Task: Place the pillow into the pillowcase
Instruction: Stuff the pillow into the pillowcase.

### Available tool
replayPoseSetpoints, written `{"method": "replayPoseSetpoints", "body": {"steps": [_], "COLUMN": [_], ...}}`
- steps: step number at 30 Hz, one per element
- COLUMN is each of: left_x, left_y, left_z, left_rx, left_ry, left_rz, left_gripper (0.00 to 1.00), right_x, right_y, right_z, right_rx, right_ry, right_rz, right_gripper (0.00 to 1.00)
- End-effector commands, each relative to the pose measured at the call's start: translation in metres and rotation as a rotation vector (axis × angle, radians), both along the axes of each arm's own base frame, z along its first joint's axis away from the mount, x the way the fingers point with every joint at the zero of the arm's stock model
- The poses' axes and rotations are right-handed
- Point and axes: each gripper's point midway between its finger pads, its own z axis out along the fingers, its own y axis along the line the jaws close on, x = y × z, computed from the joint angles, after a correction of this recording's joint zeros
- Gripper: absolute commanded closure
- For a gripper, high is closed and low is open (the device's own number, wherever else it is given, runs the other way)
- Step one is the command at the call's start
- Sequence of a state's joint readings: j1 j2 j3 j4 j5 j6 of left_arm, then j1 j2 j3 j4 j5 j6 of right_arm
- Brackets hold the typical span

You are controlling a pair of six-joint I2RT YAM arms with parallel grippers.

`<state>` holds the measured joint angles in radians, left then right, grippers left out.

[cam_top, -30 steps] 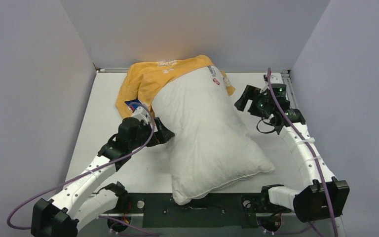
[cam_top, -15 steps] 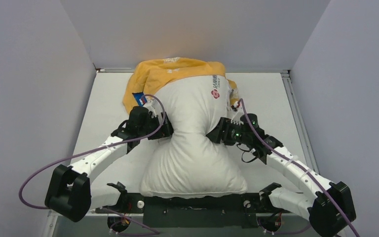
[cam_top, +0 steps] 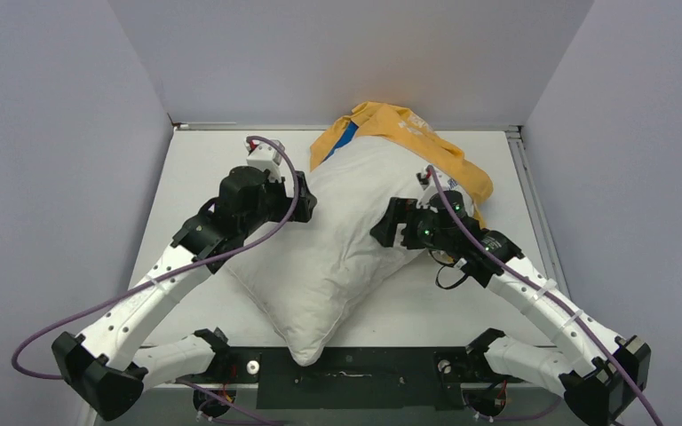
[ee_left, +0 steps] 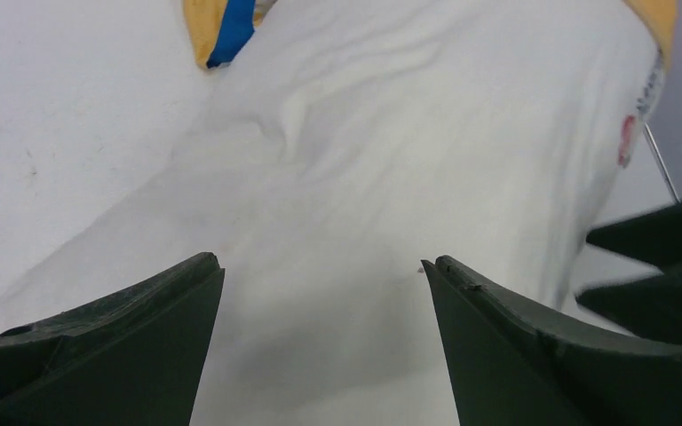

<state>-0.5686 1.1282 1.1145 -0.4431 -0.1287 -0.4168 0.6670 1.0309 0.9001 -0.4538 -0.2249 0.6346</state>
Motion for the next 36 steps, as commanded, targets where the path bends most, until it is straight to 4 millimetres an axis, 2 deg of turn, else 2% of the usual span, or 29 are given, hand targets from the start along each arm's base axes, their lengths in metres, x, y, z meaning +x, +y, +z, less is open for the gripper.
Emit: {"method": "replayPoseSetpoints", "body": {"steps": [1, 3, 6, 7, 9, 12, 16, 18, 21, 23, 26, 29, 31, 34, 36], "left_x": [-0.035, -0.055, -0.085, -0.093, -0.107, -0.119, -0.125, -0.125, -0.124, -0.122, -0.114, -0.105, -0.096, -0.083, -0.079], "left_y": [-0.008, -0.030, -0.069, -0.080, -0.102, -0.118, -0.116, -0.112, -0.105, -0.102, -0.095, -0.087, -0.078, -0.058, -0.047], "left_z": [0.011, 0.004, -0.009, -0.014, -0.025, -0.049, -0.074, -0.078, -0.079, -0.077, -0.082, -0.095, -0.109, -0.137, -0.156], "left_rx": [0.062, 0.043, 0.009, 0.005, -0.019, -0.020, -0.032, -0.053, -0.077, -0.084, -0.065, -0.036, -0.008, 0.034, 0.056], "left_ry": [-0.012, 0.008, 0.028, 0.030, 0.031, 0.073, 0.114, 0.111, 0.090, 0.073, 0.055, 0.068, 0.087, 0.141, 0.194], "left_rz": [-0.012, -0.053, -0.143, -0.163, -0.206, -0.221, -0.191, -0.175, -0.159, -0.144, -0.109, -0.071, -0.024, 0.047, 0.075], "left_gripper": [0.12, 0.13, 0.13, 0.14, 0.15, 0.16, 0.16, 0.16, 0.17, 0.17, 0.17, 0.18, 0.21, 0.30, 0.35], "right_x": [0.043, 0.052, 0.061, 0.063, 0.064, 0.066, 0.063, 0.061, 0.051, 0.046, 0.048, 0.053, 0.061, 0.077, 0.089], "right_y": [-0.074, -0.094, -0.109, -0.109, -0.093, -0.052, 0.018, 0.055, 0.099, 0.109, 0.093, 0.054, 0.017, -0.046, -0.088], "right_z": [0.013, 0.014, 0.011, 0.005, -0.008, -0.032, -0.046, -0.041, -0.038, -0.032, -0.026, -0.015, -0.007, -0.001, -0.010], "right_rx": [-0.149, -0.161, -0.153, -0.151, -0.116, -0.031, -0.003, -0.007, -0.003, -0.007, -0.046, -0.118, -0.162, -0.196, -0.215], "right_ry": [-0.130, -0.149, -0.150, -0.141, -0.104, -0.037, -0.034, -0.056, -0.071, -0.093, -0.138, -0.209, -0.254, -0.280, -0.261], "right_rz": [-0.273, -0.358, -0.413, -0.410, -0.342, -0.169, 0.046, 0.132, 0.248, 0.277, 0.218, 0.088, -0.045, -0.247, -0.367], "right_gripper": [0.09, 0.09, 0.08, 0.07, 0.05, 0.04, 0.09, 0.10, 0.10, 0.10, 0.10, 0.10, 0.10, 0.10, 0.10]}}
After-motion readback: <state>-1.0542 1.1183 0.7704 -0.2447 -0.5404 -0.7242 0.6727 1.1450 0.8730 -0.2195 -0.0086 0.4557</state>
